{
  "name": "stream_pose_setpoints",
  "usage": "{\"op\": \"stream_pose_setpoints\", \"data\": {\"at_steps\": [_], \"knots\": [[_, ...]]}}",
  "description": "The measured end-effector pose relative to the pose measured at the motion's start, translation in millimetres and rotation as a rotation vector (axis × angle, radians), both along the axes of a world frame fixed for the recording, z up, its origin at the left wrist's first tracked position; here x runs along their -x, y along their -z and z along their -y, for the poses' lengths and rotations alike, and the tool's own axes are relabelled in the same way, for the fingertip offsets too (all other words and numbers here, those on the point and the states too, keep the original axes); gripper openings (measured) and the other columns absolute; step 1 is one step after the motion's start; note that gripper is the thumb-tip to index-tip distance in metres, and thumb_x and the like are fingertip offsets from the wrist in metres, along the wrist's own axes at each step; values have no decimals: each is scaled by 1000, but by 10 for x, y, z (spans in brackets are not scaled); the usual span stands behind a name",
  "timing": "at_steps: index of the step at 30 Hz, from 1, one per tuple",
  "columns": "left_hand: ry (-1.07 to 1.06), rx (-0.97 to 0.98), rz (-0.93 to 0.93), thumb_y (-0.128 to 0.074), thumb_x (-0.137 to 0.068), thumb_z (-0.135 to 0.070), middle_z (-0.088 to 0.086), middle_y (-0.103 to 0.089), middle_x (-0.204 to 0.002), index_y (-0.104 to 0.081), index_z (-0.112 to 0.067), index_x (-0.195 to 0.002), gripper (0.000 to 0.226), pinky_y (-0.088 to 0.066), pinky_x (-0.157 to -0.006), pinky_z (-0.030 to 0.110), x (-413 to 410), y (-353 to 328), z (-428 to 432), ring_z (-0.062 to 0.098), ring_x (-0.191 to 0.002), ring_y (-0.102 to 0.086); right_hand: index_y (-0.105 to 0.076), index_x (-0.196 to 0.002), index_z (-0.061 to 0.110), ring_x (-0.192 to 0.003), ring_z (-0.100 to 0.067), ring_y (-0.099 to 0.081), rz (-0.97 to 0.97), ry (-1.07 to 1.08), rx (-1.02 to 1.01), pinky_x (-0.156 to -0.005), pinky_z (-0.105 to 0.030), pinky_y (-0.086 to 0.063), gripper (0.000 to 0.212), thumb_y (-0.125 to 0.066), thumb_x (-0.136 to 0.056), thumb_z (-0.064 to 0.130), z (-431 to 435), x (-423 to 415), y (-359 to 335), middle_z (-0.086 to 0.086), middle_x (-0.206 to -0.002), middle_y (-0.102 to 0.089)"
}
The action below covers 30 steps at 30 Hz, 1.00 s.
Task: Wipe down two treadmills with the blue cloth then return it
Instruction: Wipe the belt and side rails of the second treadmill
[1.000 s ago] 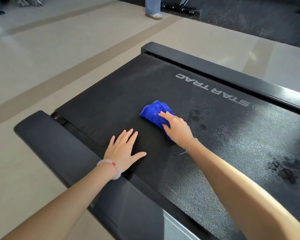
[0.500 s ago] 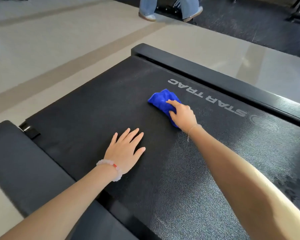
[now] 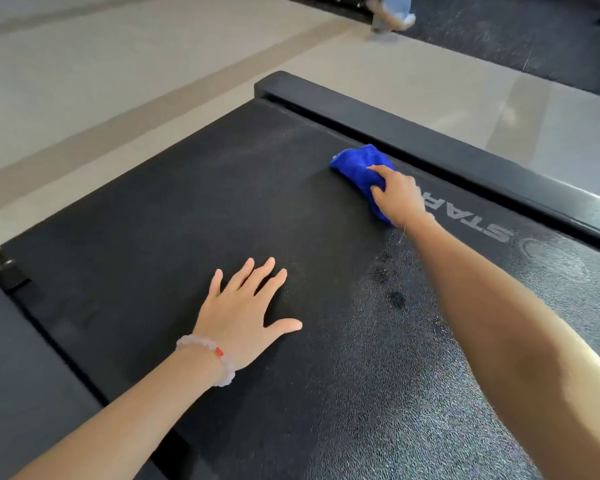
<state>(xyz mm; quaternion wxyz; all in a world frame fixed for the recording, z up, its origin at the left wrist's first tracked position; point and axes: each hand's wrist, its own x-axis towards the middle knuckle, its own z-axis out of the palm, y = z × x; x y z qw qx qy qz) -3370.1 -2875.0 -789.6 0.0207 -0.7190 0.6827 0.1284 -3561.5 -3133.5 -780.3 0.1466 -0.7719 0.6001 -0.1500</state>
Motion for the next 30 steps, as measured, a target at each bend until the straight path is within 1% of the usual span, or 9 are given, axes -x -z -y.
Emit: {"op": "stream_pose_setpoints", "data": {"at_steps": [2, 5, 8, 11, 13, 14, 20, 26, 30], "knots": [[-4, 3, 4, 34, -42, -84, -18, 11, -155, 3, -38, -148, 120, 3, -116, 43, -1, 10, 2, 10, -143, 12, -45, -135, 26, -115, -41, -49, -4, 10, -4, -94, -42, -40, 45, -44, -91, 17, 76, 54, 5, -19, -127, -55], [-12, 6, -27, 29, -43, -88, -20, 10, -155, 2, -41, -147, 118, 5, -116, 42, -10, 13, 8, 8, -142, 13, -45, -135, 28, -116, -42, -48, -2, 47, -20, -94, -43, -41, 45, -44, -91, 18, 165, 183, -4, -20, -129, -54], [-20, -24, -59, 9, -48, -90, -22, 9, -154, -1, -42, -146, 110, 5, -116, 41, -7, -18, 24, 6, -142, 13, -44, -136, 28, -116, -42, -47, -4, 105, -16, -95, -45, -41, 46, -45, -91, 20, 216, 413, -23, -21, -128, -53], [-28, -51, -87, -12, -65, -86, -21, 7, -154, -4, -41, -147, 93, 5, -117, 42, -8, -46, 43, 6, -142, 12, -43, -137, 26, -118, -42, -46, -26, 147, -22, -95, -45, -40, 47, -44, -91, 18, 236, 680, -53, -22, -128, -53], [-30, -70, -90, -29, -79, -77, -20, 6, -155, -6, -40, -147, 81, 5, -117, 42, -4, -66, 56, 7, -142, 12, -44, -137, 24, -118, -42, -46, -20, 141, -20, -95, -43, -40, 47, -45, -91, 17, 228, 769, -62, -21, -129, -53], [-32, -74, -93, -33, -81, -73, -20, 6, -155, -7, -39, -147, 78, 5, -117, 43, 1, -78, 65, 7, -143, 12, -44, -137, 23, -118, -42, -46, -8, 130, -14, -95, -43, -39, 46, -45, -91, 16, 218, 777, -67, -21, -129, -54], [-23, -97, -114, -36, -85, -67, -15, 5, -156, -8, -36, -148, 76, 6, -116, 45, 13, -95, 76, 11, -143, 11, -47, -136, 21, -121, -41, -44, 7, 87, -19, -98, -39, -36, 45, -45, -91, 13, 14, 743, -99, -17, -132, -54], [-43, -89, -143, -42, -86, -63, -14, 1, -156, -13, -33, -148, 74, 5, -116, 47, 17, -79, 89, 12, -144, 9, -49, -134, 22, -119, -35, -48, 45, 31, -12, -95, -34, -36, 44, -48, -91, 13, -444, 685, -101, -11, -130, -57], [-66, -114, -140, -45, -87, -62, -14, 1, -157, -14, -32, -148, 75, 4, -115, 47, 57, -107, 82, 12, -144, 9, -49, -134, 27, -127, -30, -44, 74, 7, -41, -101, -33, -33, 45, -48, -91, 15, -762, 652, -54, -3, -139, -51]]}}
